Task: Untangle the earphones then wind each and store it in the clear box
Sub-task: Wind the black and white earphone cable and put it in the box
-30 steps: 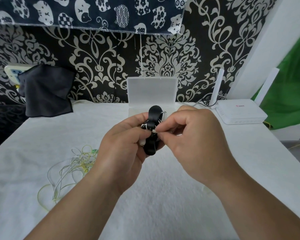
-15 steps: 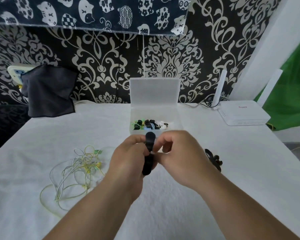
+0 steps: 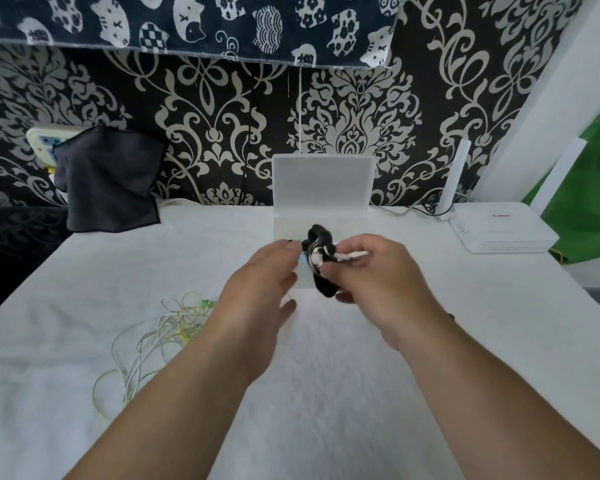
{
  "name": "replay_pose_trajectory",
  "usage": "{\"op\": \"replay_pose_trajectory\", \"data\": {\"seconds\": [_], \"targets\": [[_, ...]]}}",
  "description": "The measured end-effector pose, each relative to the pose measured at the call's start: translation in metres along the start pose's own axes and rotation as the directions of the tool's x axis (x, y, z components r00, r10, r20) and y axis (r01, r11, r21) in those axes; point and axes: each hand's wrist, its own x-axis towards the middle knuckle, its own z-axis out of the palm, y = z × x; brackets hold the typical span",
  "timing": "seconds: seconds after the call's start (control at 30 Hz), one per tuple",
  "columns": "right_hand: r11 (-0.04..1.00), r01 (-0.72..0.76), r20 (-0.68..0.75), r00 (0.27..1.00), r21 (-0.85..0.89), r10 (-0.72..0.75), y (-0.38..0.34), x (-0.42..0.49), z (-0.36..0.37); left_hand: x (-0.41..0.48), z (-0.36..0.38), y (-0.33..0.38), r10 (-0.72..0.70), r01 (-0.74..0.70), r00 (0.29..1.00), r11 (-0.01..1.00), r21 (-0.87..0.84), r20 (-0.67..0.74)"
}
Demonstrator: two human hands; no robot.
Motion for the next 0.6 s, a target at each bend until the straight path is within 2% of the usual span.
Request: {"op": "replay_pose_trajectory", "data": {"seconds": [0.1, 0.17, 0.27, 0.33, 0.47, 0.6], "targets": [[0.996, 0.049, -0.086, 0.995, -0.070, -0.055, -0.007, 0.019, -0.014, 0.004, -0.010, 0.008, 0.042, -0.035, 0.993, 0.998, 0.061, -0.113], [0.959, 0.067, -0.110, 0.989, -0.275, -0.101, -0.014, 0.038, -0.022, 0.007, -0.017, 0.010, 0.042, -0.029, 0.985, 0.996, 0.080, -0.165], [0.740, 0.054, -0.037, 0.994, -0.671, -0.105, -0.027, 0.067, -0.021, 0.009, -0.025, 0.012, 0.032, -0.016, 0.982, 0.996, 0.089, -0.189], [0.578, 0.058, 0.017, 0.997, -0.814, -0.077, -0.034, 0.078, -0.013, 0.010, -0.028, 0.014, 0.036, -0.021, 0.980, 0.997, 0.076, -0.198], [0.346, 0.057, 0.054, 0.998, -0.937, -0.018, -0.040, 0.086, 0.008, 0.013, -0.032, 0.018, 0.048, -0.041, 0.976, 0.998, 0.041, -0.214], [0.217, 0.078, 0.091, 0.994, -0.973, 0.054, -0.038, 0.086, 0.021, 0.014, -0.036, 0.021, 0.054, -0.049, 0.973, 0.998, 0.026, -0.227]]}}
